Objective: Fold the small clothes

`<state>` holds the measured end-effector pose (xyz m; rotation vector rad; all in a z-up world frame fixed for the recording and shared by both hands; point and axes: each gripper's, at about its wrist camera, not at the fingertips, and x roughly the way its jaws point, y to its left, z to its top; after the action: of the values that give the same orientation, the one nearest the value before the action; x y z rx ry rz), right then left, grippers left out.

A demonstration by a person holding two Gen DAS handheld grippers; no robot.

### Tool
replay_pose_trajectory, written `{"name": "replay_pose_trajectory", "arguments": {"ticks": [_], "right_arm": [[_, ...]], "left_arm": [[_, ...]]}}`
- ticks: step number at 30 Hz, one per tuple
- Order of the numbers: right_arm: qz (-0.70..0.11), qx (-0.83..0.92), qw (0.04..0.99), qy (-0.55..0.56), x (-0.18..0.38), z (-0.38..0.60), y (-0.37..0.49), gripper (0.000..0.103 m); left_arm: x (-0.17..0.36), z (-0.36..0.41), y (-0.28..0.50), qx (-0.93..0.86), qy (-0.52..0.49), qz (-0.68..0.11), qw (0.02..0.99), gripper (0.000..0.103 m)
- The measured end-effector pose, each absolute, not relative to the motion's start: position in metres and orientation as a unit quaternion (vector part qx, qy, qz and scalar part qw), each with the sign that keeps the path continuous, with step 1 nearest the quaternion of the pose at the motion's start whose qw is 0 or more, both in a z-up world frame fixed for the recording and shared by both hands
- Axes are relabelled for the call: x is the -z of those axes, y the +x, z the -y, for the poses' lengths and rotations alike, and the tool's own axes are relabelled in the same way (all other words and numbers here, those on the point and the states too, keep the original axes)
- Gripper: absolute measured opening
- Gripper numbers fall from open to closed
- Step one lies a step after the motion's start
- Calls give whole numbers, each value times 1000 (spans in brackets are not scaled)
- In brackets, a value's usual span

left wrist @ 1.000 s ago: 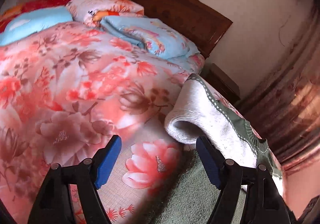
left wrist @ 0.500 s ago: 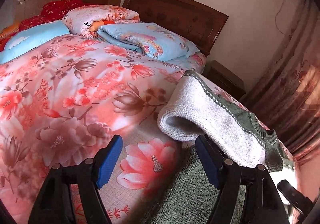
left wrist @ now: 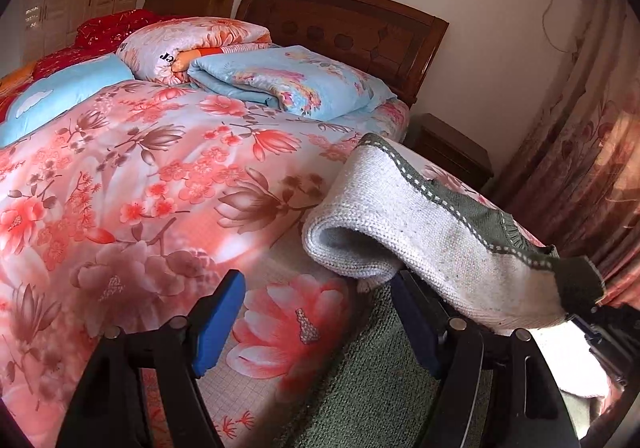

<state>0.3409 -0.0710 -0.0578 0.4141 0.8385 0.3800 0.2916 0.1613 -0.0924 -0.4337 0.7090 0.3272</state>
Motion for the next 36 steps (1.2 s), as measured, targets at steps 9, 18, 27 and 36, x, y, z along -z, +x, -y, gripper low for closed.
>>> {"name": "replay_pose_trajectory", "arguments": {"ticks": [9, 18, 27, 36], "right_arm": [[-317, -170, 919, 160, -4, 119, 318, 10], [-372, -107, 898, 210, 58, 193, 315, 10], [-357, -110, 901, 220, 68, 202, 298, 10], [-376, -96, 889, 243, 84, 210, 295, 10]], "left_arm": [[95, -162, 294, -158, -211, -349, 899, 103], [96, -163, 296, -160, -211, -354, 897, 103], [96, -164, 294, -160, -214, -353, 897, 103], [97, -165, 295, -158, -218, -353, 896, 103]]}}
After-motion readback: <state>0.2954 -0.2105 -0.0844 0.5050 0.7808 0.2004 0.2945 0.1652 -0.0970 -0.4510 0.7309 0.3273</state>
